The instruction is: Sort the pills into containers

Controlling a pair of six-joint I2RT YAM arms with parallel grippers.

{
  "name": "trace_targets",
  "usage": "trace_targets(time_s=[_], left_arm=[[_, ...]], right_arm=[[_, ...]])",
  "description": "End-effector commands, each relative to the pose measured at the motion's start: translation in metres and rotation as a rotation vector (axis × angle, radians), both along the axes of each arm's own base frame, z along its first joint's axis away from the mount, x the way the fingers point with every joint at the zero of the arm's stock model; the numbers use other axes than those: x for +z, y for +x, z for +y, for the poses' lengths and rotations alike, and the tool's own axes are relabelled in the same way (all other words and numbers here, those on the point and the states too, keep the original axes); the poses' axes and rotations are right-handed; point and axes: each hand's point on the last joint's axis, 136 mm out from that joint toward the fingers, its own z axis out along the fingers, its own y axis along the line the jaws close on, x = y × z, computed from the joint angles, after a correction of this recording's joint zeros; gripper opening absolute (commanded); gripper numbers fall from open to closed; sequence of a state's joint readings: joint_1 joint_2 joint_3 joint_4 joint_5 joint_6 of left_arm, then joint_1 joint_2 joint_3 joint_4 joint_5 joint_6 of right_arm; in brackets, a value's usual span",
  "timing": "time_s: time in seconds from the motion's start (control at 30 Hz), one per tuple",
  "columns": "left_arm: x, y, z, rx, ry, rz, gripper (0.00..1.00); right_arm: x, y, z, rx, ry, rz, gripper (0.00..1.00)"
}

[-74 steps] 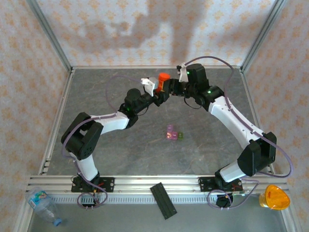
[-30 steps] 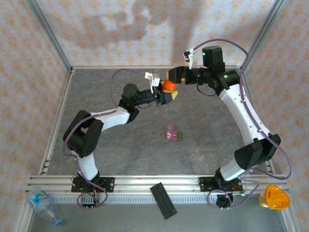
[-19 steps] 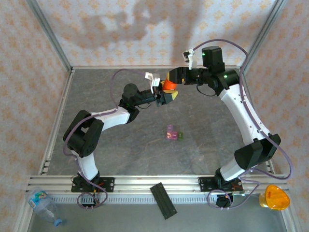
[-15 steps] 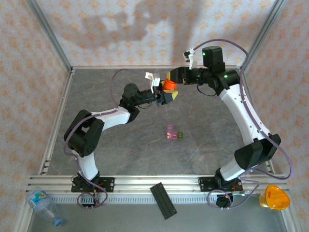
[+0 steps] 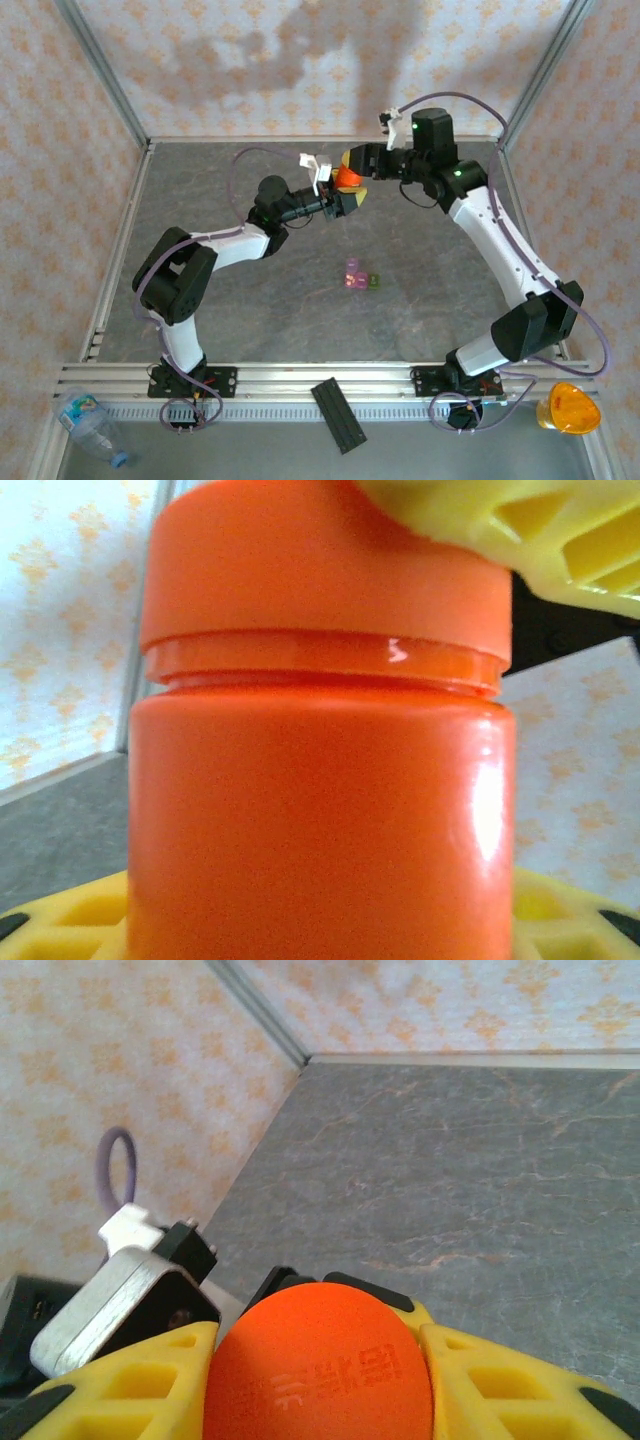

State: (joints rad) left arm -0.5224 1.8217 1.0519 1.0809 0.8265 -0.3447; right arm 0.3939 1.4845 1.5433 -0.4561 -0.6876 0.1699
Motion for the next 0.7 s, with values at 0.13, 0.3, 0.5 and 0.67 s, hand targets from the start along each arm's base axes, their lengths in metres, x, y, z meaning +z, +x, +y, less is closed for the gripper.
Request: trace_targets(time_s=[0.13, 0.3, 0.5, 0.67], left_arm=[[0.041, 0.008, 0.016, 0.296, -0.033, -0.181, 0.00], [0.035, 0.008, 0.009, 0.412, 0.041, -0.235, 0.00], [0.032, 0.011, 0.004, 0.499, 0.061, -0.245, 0.00], [0.027, 0.013, 0.004, 0.506, 0.060, -0.229, 0.00]], right_arm=[[-0.041, -0.010, 0.035, -0.093, 0.024, 0.094, 0.41], [-0.052, -0.007, 0.050, -0.158, 0.058, 0.109, 0.41], [-0.052, -0.001, 0.060, -0.201, 0.095, 0.115, 0.41], [-0.029, 0.005, 0.049, -0.248, 0.088, 0.058, 0.41]])
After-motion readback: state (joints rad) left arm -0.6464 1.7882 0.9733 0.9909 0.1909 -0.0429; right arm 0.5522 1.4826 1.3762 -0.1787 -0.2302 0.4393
